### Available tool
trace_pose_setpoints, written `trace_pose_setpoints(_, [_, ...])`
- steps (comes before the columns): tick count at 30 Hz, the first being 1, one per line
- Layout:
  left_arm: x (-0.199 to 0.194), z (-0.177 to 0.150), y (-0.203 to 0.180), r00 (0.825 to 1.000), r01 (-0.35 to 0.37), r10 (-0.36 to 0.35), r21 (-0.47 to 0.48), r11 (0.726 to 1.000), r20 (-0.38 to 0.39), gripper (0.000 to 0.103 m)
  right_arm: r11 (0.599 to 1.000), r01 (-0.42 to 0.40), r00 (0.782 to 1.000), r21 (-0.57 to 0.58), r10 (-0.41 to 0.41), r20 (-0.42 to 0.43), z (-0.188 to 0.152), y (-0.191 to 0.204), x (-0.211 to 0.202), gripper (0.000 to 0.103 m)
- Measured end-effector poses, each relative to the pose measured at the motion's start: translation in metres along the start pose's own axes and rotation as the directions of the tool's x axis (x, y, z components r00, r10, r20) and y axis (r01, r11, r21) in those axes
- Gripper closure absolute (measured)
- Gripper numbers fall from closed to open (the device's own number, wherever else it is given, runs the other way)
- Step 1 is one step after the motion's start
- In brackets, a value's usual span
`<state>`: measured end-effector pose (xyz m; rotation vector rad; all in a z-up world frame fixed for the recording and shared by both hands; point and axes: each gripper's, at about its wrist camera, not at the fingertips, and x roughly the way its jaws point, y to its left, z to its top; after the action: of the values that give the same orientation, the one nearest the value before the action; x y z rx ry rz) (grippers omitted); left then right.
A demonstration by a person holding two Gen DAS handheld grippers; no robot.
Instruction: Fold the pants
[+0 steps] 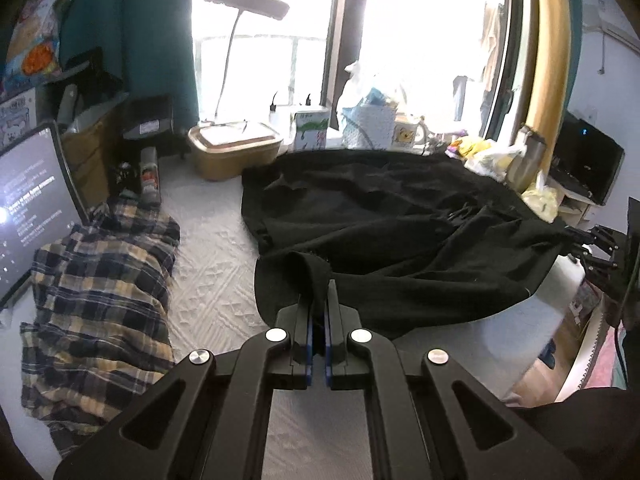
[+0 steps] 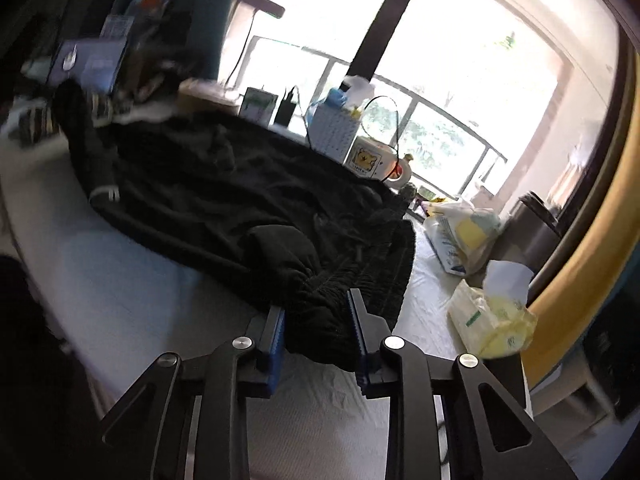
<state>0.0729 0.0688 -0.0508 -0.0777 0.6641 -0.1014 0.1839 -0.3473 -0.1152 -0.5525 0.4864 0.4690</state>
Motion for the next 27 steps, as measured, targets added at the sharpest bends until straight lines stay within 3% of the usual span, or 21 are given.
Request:
trace_pose_setpoints(8, [-0.039, 0.019, -0.015, 0.996, 0.017, -0.021, 0.049, 0.999, 0.083, 0.101, 0.997, 0.065, 0.997, 0.033, -0.066, 0.040, 0.015, -0.011, -0.029, 0.080])
trace_pose_setpoints(14, [-0.046, 0.044, -0.013, 0.991, 0.002, -0.009, 0.056, 0.998, 0.134, 0.101, 0.994, 0.090, 0.991, 0.057, -0.095, 0.093, 0.040, -0.028, -0.036, 0.080])
trace_pose_setpoints(22, [-0.029, 0.085, -0.008, 0.982, -0.009, -0.007, 0.083, 0.997, 0.190, 0.101, 0.988, 0.111, 0.986, 0.106, -0.123, 0.116, 0.071, -0.047, -0.011, 0.080])
trace_pose_setpoints(27, [0.004, 0.110, -0.003, 0.980, -0.005, -0.013, 0.093, 0.996, 0.197, 0.101, 0.974, 0.117, 0.984, 0.193, -0.139, 0.107, 0.087, -0.068, 0.017, 0.080])
